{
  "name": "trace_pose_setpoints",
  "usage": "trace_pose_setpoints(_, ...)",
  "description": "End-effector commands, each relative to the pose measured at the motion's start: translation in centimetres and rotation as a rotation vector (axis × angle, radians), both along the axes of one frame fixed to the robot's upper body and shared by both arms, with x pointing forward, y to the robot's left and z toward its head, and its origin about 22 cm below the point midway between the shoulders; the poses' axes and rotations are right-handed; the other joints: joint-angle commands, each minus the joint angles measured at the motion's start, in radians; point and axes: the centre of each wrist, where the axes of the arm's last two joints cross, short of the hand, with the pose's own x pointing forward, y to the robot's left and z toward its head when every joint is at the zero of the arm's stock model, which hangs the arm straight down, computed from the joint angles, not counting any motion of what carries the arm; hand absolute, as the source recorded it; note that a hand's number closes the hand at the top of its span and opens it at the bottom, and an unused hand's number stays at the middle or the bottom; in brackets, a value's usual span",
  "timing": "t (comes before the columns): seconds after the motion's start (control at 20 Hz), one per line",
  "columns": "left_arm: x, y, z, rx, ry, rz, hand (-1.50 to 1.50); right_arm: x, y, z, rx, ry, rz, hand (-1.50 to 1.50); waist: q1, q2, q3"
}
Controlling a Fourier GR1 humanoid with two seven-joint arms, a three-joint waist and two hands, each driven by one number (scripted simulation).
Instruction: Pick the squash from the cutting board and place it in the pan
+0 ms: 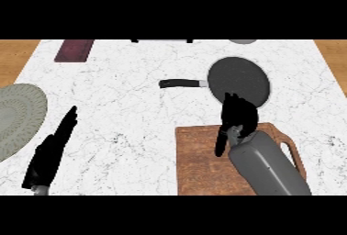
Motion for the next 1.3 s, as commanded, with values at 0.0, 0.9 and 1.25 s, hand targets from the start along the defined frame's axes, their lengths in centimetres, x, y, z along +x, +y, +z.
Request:
trace_pose_setpoints(0.0,0.2,-0.7,0.5,-0.002,-0.006,0.007,0.0,0.1,2.0,-1.1,-0.167,0.139,-0.129,-1.5,-0.004,0.0,0.001)
trace_pose_setpoints(0.9,-1.0,0.5,-0.7,0.006,0.011,0.01,0.0,0.3,0.6,-4.8,-0.291,0.244,-0.218,-1.5,-0.009,-0.002,0.001)
trace_pose_setpoints(1.25,-0.6,0.5,0.0,-0.008,-0.001,0.005,0.0,0.1,-0.1,-5.4,-0.266,0.258,-0.211,-1.5,-0.004,0.0,0.002)
